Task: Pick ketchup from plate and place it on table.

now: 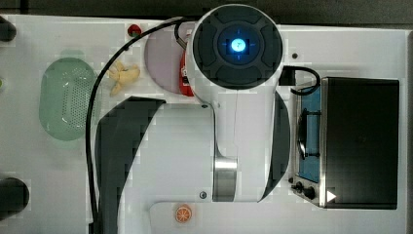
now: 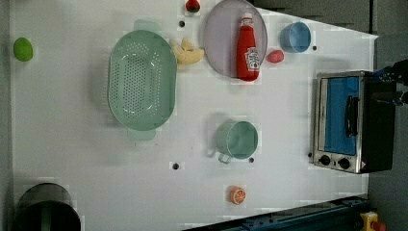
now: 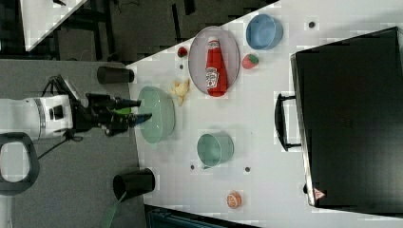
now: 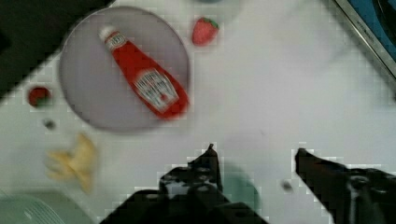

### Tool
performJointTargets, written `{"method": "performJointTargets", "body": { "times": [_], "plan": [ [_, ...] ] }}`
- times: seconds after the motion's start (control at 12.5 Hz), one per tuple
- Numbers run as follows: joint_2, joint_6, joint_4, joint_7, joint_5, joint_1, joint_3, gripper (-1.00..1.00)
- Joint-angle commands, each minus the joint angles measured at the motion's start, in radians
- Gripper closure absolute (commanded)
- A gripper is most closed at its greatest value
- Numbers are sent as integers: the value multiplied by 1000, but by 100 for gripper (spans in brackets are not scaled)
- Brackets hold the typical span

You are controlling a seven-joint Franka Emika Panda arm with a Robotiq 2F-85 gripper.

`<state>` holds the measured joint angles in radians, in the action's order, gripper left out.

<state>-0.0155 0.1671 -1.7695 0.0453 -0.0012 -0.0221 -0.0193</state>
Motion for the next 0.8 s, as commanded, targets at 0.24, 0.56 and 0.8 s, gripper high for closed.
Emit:
{"method": "performJointTargets", "body": {
  "times": [0.24, 0.56, 0.8],
  "plan": [
    [-156, -201, 9, -108, 12, -80, -77, -100],
    [-65, -175, 8, -6, 12, -61, -83, -100],
    [44, -90, 8, 140, 12, -50, -96, -100]
  ]
}}
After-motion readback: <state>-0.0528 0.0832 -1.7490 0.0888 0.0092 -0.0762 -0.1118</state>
